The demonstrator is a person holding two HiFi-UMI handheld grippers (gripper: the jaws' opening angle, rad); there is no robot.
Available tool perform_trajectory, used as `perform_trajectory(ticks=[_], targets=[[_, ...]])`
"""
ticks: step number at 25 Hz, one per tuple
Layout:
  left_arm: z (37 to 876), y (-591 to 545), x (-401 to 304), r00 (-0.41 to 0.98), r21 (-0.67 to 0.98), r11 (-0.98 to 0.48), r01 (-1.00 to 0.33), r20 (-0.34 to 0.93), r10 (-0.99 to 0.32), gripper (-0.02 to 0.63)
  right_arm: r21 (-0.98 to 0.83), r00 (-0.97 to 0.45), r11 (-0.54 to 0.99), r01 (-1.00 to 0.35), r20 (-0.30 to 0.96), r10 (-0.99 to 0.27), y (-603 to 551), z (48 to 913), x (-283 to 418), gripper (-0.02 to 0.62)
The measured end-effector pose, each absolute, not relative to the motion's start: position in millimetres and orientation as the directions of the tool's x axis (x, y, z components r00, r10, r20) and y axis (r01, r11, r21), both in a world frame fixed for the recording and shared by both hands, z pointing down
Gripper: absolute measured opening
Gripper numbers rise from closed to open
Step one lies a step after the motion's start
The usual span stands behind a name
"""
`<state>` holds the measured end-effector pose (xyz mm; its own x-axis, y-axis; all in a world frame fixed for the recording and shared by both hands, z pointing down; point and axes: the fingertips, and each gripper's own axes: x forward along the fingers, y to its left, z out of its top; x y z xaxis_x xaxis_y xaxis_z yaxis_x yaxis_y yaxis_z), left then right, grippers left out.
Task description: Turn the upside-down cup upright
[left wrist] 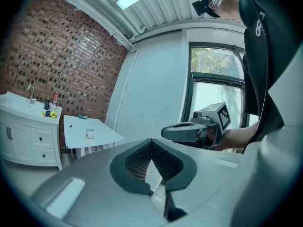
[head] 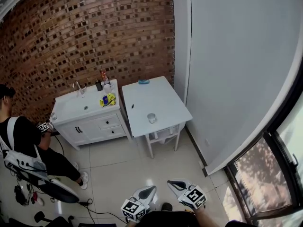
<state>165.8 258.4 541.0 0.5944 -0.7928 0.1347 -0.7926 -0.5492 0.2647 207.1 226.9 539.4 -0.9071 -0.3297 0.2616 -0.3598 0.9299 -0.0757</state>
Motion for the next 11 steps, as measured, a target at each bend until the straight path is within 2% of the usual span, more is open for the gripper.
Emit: perform_trajectory(ticks=[11], targets=[[546.8,259.7,163.0,0.575,0.263,-0.530,-0.806,0.140,-0.806,0.015,-0.077,-0.911,0.935,-0.347,0.266,-0.317,229.9,544.0,204.7,-0.008]])
